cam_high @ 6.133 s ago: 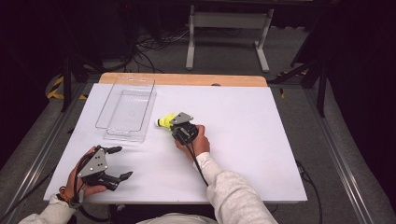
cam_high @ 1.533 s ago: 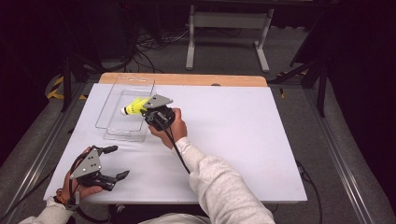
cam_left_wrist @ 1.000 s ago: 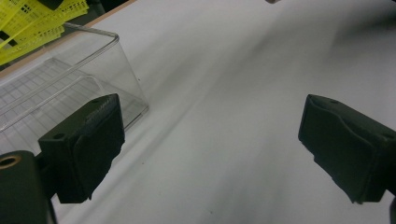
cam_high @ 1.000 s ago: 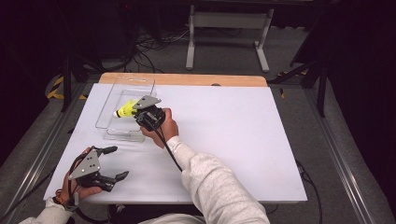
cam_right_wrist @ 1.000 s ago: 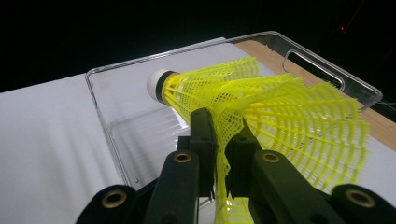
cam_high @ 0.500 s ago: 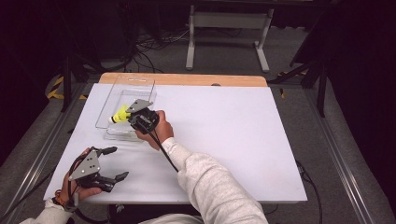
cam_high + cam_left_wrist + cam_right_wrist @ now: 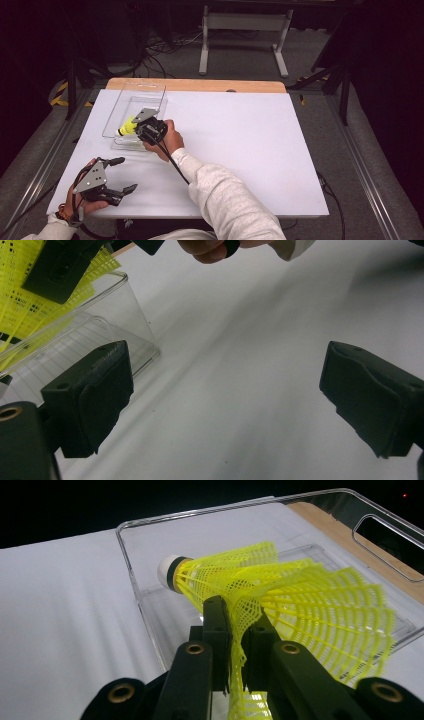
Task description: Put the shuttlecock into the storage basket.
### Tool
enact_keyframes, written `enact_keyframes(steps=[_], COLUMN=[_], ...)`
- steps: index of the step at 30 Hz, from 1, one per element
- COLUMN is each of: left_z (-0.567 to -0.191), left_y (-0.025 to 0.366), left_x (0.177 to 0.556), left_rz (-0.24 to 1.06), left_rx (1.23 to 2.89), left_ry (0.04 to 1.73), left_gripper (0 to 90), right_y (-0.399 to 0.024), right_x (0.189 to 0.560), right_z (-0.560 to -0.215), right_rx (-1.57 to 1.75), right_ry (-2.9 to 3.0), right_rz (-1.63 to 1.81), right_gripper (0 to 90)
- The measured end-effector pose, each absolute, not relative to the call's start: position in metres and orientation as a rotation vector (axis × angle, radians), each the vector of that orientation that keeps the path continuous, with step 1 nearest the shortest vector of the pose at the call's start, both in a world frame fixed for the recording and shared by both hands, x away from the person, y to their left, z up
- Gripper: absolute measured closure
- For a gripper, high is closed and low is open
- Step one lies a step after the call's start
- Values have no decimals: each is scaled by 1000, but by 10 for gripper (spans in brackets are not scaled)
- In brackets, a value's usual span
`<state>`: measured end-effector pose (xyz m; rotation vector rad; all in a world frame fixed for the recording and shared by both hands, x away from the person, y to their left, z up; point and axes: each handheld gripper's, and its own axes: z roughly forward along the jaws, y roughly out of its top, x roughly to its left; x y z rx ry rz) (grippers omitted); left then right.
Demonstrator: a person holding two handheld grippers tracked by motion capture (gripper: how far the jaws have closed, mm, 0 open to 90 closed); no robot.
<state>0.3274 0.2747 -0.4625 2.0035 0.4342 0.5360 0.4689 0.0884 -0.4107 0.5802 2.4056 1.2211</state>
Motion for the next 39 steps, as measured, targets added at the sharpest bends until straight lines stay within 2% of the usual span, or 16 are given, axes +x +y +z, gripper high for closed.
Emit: enact_keyframes(steps=[20,25,31,39], left_z=[-462,-461,-461,-461], left_y=[276,276,276,274], left_x=[326,326,326,327], left_rz=[534,537,545,549], left_rx=[1997,1997,2000,1995], left_ry=[431,429,430,430], left_gripper=[79,79,79,80], right_y=[97,96,88,77], right_x=[474,477,478,465], right_z=[-418,-419,-416,-410], right_rx=[588,603,675,597], right_ry=[2498,2526,2496,2422], right_rz=[1182,1176,1232,1184], right_gripper=[846,771,564,552])
